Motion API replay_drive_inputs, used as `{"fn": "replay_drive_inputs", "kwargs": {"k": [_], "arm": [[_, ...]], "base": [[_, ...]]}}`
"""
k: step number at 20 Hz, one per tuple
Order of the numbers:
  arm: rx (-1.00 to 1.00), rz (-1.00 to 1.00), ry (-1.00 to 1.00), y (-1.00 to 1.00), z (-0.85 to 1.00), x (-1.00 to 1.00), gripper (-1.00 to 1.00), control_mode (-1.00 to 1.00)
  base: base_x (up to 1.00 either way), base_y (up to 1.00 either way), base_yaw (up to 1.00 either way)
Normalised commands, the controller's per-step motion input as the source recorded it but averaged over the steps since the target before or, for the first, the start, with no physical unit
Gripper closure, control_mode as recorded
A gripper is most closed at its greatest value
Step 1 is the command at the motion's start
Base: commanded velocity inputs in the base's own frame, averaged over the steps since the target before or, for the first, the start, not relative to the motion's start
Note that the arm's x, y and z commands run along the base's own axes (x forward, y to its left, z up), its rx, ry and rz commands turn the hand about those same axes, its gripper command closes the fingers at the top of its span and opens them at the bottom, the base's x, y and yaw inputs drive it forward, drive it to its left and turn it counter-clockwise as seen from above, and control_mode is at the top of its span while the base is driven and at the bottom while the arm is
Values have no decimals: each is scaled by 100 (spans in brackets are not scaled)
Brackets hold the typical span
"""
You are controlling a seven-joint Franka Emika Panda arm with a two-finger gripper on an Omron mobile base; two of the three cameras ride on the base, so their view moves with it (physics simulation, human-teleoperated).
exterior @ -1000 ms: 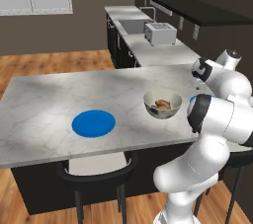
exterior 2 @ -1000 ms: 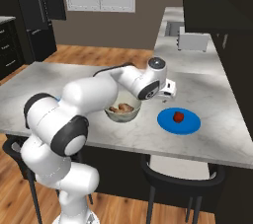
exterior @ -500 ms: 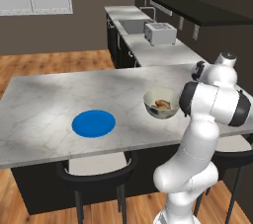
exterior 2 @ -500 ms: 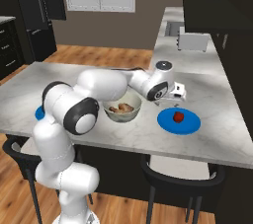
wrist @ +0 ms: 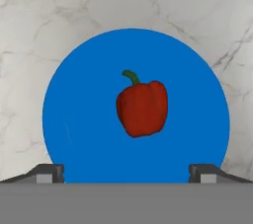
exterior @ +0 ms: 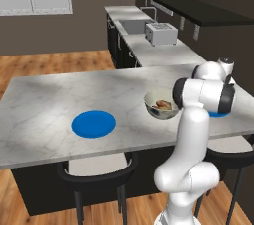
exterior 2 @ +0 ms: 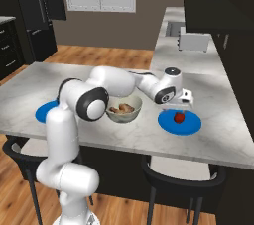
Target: Pick the chicken drumstick and bell pepper from their plates and place them in the bowl. Then put the bowl in the fridge.
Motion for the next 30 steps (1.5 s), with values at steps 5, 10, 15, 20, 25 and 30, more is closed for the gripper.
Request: {"fn": "replay_drive_inputs", "kwargs": {"k": [5,10,15,20,25,30], "arm": [[0,0,6,-32,-18,31,-100,-100],[0,0,15,-17,-8,20,-100,-100],[0,0,21,-10,-13,6,-100,-100],[1,0,8,4,-4,0,-100,-100],[2,0,0,8,-3,0,-100,-100],[2,0,0,6,-15,-3,-100,-100]], "base": [[0,0,0],[0,0,0],[0,0,0],[0,0,0],[0,0,0],[0,0,0]]}}
